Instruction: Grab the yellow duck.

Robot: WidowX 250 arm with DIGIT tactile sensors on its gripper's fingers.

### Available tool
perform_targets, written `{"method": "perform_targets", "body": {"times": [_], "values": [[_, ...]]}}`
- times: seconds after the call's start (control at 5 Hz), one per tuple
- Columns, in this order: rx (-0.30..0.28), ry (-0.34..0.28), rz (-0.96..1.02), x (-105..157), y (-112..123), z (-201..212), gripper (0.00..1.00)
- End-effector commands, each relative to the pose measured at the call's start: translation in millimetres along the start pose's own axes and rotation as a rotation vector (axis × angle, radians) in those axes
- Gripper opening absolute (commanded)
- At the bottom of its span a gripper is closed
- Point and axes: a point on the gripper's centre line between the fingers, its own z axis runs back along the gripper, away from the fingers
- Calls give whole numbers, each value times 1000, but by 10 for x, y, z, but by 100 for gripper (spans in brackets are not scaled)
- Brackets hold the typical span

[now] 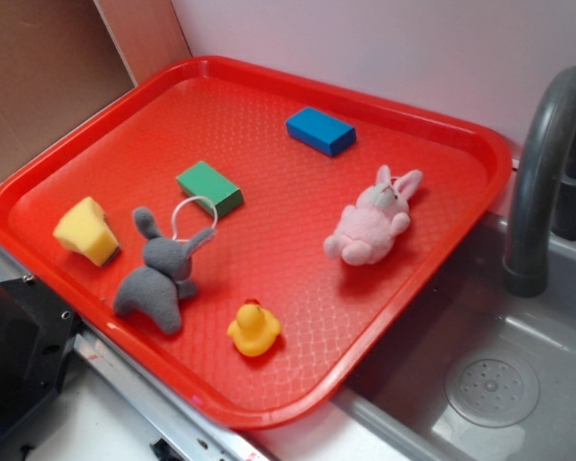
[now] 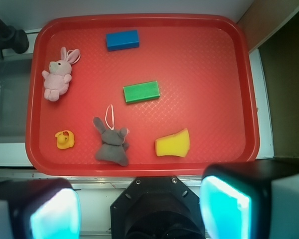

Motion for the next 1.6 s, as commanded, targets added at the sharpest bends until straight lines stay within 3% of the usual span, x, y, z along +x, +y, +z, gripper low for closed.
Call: {"method": "perform_targets", "body": {"times": [0.0, 0.2, 0.4, 0.6, 0.8, 1.0, 1.4], "values": [[0, 0, 0, 0, 0, 0, 100], [15, 7, -253, 301, -510, 1, 100], [20, -27, -505, 410, -949, 1, 100], [57, -4, -763, 351, -1347, -124, 100], [122, 83, -1028, 237, -1562, -375, 100], [119, 210, -1290, 153, -1469, -739, 100], [119, 384, -1381, 106, -1253, -1296, 100]]}}
